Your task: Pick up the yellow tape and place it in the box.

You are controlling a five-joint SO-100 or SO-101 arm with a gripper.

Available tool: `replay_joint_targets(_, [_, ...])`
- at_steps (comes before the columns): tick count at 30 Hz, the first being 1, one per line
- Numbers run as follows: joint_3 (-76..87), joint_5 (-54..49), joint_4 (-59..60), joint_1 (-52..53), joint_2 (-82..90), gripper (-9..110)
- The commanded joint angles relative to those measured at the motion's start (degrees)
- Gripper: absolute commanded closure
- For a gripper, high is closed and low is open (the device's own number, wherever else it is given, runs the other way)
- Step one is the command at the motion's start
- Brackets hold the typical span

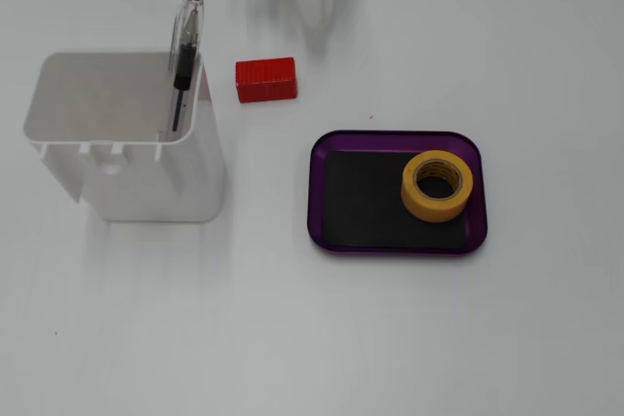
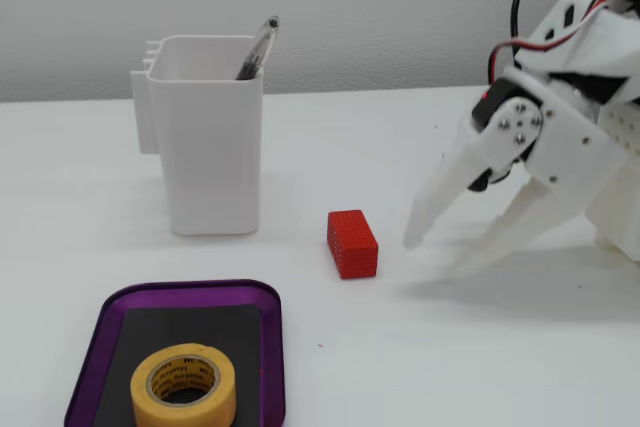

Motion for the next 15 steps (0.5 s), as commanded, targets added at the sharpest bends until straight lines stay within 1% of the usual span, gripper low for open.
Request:
replay_joint_targets(1, [6.06,-0.18,-2.2,0.09,2.2,93])
replay_joint_targets(4, [6.5,-0.26,-1.85,0.09,2.2,102])
replay_joint_targets(15, [6.77,0.26,-2.64,0.88,2.29,102])
